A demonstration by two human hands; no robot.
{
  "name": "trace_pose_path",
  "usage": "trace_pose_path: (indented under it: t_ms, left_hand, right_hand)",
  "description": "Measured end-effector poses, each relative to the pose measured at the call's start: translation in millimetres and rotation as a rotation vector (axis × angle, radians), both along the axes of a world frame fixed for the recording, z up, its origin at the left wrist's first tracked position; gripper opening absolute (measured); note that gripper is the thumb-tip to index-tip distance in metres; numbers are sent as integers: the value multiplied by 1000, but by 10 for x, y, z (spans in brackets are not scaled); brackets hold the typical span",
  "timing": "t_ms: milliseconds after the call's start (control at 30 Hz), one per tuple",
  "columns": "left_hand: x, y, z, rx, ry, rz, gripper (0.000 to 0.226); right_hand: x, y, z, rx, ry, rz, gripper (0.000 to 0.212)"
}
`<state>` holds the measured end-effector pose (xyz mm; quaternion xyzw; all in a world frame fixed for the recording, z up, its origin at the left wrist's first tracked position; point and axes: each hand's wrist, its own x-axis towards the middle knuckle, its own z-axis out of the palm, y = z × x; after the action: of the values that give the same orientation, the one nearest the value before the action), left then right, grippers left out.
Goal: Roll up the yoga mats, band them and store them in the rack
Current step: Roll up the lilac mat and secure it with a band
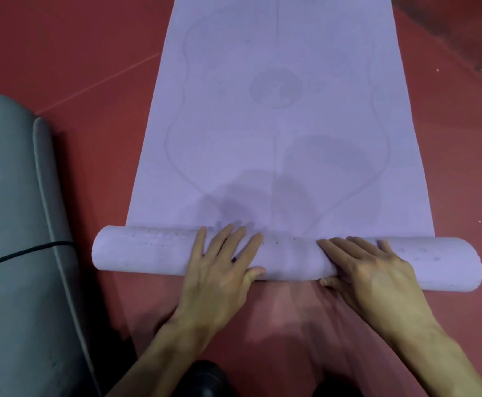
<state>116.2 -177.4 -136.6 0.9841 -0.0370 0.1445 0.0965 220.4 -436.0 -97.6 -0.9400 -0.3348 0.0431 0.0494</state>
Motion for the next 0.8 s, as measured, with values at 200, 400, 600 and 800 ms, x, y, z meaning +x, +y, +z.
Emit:
trace_pose_path:
  t_ms: [200,400,600,800]
  left_hand:
    - [-90,-26,-113,85,94,61,80]
    - [102,46,-33,76,71,65,73]
    - [224,83,83,6,123,39,72]
    - [196,123,82,-56,169,-37,68]
  right_hand:
    - [122,50,-11,-25,94,-14,71]
    - [-2,150,-48,58,-7,-28,89]
    - [70,167,48,69,52,-38,63]
    - [-16,118,150,-13,58,-37,62]
